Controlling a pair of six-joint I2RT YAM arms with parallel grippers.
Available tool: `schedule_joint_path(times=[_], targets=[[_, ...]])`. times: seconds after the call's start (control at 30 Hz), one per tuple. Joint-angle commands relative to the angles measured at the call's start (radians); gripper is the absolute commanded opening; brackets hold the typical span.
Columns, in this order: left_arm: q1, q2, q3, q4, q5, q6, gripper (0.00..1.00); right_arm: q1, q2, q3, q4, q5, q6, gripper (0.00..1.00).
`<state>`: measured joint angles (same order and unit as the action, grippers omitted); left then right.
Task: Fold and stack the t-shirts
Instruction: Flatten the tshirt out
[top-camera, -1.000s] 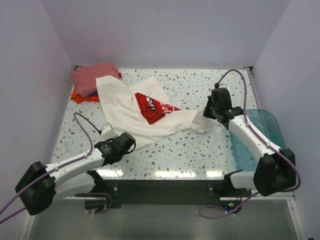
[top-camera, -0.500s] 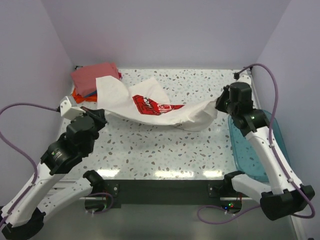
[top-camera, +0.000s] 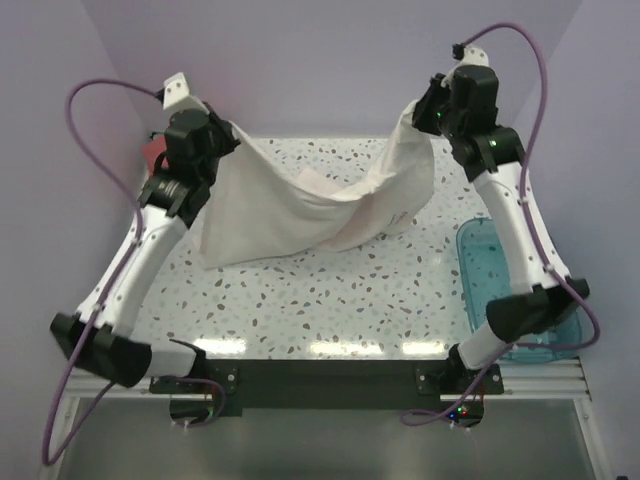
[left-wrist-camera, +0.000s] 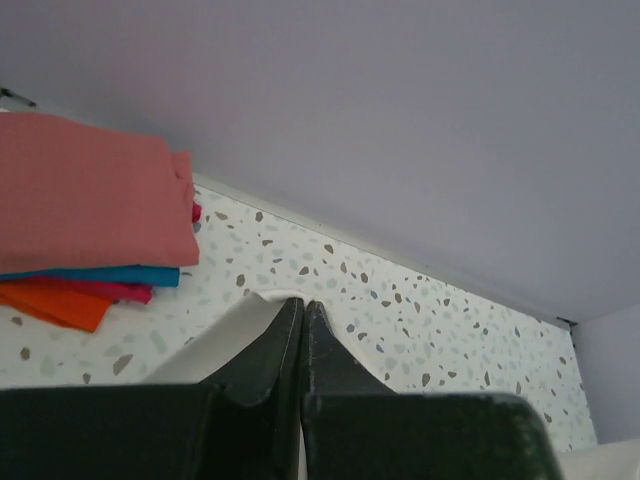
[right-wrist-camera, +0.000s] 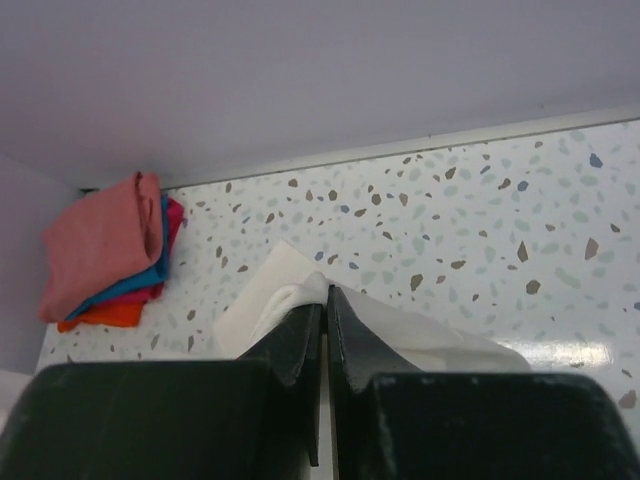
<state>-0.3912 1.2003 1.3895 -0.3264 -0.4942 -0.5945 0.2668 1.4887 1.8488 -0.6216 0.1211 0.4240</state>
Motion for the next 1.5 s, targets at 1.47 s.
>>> schedule_joint_path(times=[1.47], targets=[[0.48, -0.562, -0.96, 0.053, 0.436, -0.28, 0.0, -0.095, -0.896, -1.213, -0.024, 0.041, 0.234, 0.0]])
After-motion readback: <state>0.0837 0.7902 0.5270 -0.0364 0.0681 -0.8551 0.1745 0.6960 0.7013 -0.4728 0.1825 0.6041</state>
